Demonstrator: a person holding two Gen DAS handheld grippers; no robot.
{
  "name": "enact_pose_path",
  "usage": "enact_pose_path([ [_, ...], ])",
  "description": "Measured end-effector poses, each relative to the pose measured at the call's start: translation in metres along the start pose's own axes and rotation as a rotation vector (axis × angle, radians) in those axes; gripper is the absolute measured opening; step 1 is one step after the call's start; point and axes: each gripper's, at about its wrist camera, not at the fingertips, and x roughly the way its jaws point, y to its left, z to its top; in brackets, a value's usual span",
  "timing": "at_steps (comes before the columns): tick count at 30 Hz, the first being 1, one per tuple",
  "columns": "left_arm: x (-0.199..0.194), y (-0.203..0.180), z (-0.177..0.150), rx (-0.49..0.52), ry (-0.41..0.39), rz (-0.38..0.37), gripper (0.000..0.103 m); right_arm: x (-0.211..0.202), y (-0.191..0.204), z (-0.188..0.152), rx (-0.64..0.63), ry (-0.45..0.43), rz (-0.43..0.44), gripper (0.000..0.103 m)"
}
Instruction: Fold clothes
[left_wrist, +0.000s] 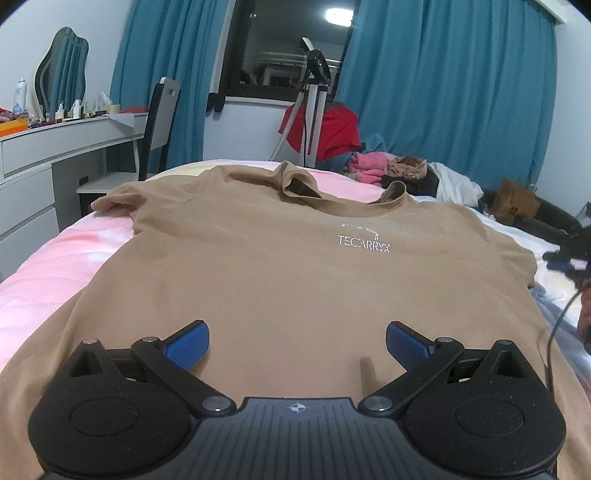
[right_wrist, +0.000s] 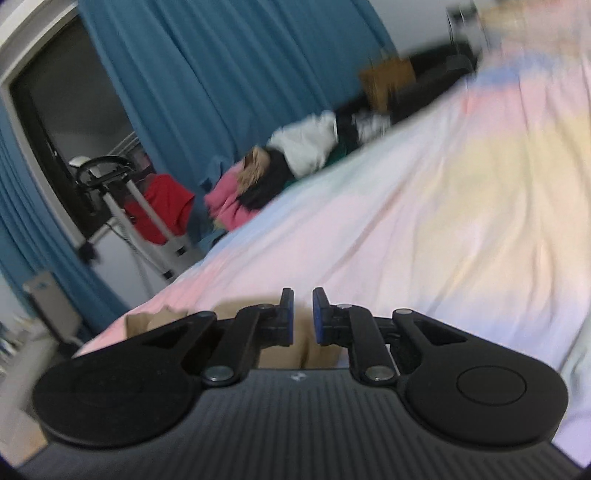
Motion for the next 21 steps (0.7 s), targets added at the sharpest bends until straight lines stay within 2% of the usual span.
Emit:
enact_pose_path([
  [1,-0.001,0.0,0.0,-0.002,0.002,0.002,0.103,0.004,-0.005,-0.001,0.034,0.021,0.01,0.029],
  [3,-0.002,-0.001,-0.002,-0.006,0.004,0.001,0.103,0.012,-0.014,-0.005,0.104,0.06,0.04,0.077],
  [4,-0.002,-0.001,-0.003,-0.004,0.005,0.0,0.103,0.016,-0.017,-0.008,0.141,0.08,0.06,0.083],
  [9,0.002,-0.006,-0.006,0.035,0.016,-0.002,0.103,0.025,-0.011,-0.02,0.239,0.129,0.177,0.083],
  [12,0.005,-0.008,-0.009,0.053,0.024,-0.007,0.103,0.041,-0.008,-0.02,0.289,0.207,0.254,0.083],
  [16,0.007,-0.008,-0.011,0.058,0.031,-0.009,0.103,0.053,-0.002,-0.023,0.242,0.218,0.18,0.08],
  [19,0.008,-0.006,-0.011,0.059,0.034,-0.008,0.103,0.056,-0.01,-0.026,0.334,0.181,0.148,0.08],
  [21,0.008,-0.006,-0.012,0.06,0.033,-0.008,0.103,0.056,-0.006,-0.025,0.334,0.161,0.137,0.081],
])
